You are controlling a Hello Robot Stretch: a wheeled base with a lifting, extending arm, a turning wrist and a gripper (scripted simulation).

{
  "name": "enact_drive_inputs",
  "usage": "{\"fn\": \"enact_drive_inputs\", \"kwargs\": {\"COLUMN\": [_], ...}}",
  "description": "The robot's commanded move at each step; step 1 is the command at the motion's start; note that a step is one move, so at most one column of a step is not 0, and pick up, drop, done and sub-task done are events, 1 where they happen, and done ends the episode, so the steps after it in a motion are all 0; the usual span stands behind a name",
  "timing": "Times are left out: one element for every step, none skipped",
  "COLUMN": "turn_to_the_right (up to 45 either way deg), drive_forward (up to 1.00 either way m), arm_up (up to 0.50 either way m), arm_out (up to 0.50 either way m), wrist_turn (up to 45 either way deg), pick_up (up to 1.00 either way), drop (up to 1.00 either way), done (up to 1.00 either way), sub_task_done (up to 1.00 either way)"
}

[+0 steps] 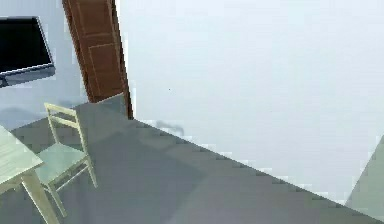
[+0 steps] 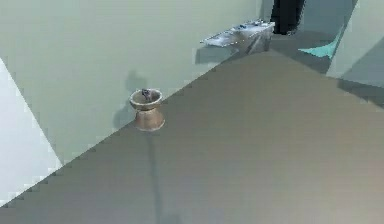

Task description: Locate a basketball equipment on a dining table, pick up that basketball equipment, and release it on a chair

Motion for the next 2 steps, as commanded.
{"fn": "enact_drive_inputs", "kwargs": {"turn_to_the_right": [-3.0,0.0], "drive_forward": [0.0,0.25], "arm_up": [0.0,0.0], "arm_out": [0.0,0.0], "wrist_turn": [0.0,0.0], "pick_up": [0.0,0.0], "drop": [0.0,0.0], "done": [0.0,0.0], "sub_task_done": [0.0,0.0]}}
